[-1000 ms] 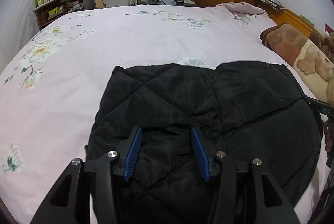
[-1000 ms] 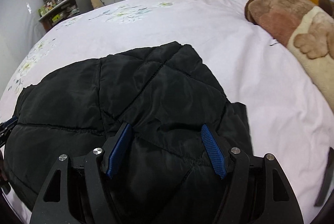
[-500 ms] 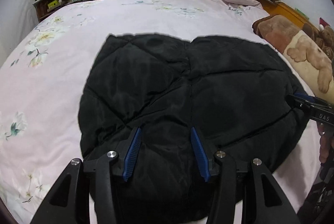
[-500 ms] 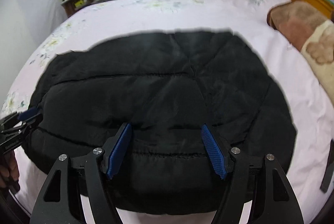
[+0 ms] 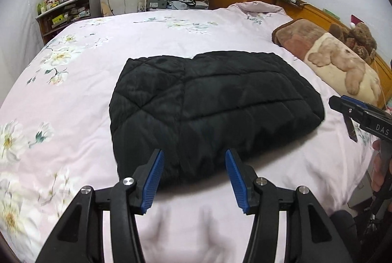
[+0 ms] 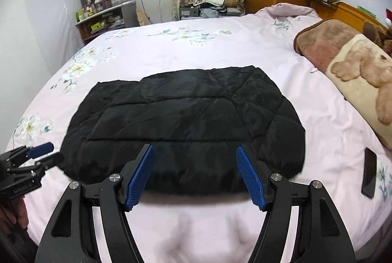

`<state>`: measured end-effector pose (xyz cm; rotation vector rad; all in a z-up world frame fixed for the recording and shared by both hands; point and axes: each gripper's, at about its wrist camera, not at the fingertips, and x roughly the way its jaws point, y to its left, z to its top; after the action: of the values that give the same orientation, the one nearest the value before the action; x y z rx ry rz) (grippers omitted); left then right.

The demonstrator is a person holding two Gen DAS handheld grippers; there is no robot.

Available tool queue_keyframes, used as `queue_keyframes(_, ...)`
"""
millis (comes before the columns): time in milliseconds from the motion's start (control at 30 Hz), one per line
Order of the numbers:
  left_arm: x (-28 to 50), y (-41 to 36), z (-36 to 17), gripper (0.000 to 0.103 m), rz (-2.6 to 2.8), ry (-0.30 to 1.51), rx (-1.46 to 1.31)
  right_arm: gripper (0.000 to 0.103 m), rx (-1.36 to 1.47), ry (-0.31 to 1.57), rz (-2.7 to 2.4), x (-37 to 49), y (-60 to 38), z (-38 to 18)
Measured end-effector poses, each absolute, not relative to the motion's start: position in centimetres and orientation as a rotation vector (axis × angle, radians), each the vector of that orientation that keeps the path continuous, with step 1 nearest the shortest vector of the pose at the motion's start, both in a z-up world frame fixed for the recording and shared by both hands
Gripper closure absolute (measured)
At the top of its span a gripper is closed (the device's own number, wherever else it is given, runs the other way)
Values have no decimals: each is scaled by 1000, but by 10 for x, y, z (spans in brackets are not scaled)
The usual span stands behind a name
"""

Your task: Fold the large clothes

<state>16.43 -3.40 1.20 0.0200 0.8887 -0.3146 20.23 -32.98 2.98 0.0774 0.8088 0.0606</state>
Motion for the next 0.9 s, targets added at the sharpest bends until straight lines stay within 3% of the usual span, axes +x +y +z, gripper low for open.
queue_keyframes(167, 125, -30, 22, 42, -309, 879, 10, 34, 83, 812, 73, 162, -318, 38)
queue_keyframes(767, 35, -14, 44, 40, -279, 847, -35, 34, 9, 816, 61, 54, -279, 60)
queue_keyframes(900, 26, -13, 45, 35, -283, 853, -48, 34, -10, 800, 65, 44, -275, 65)
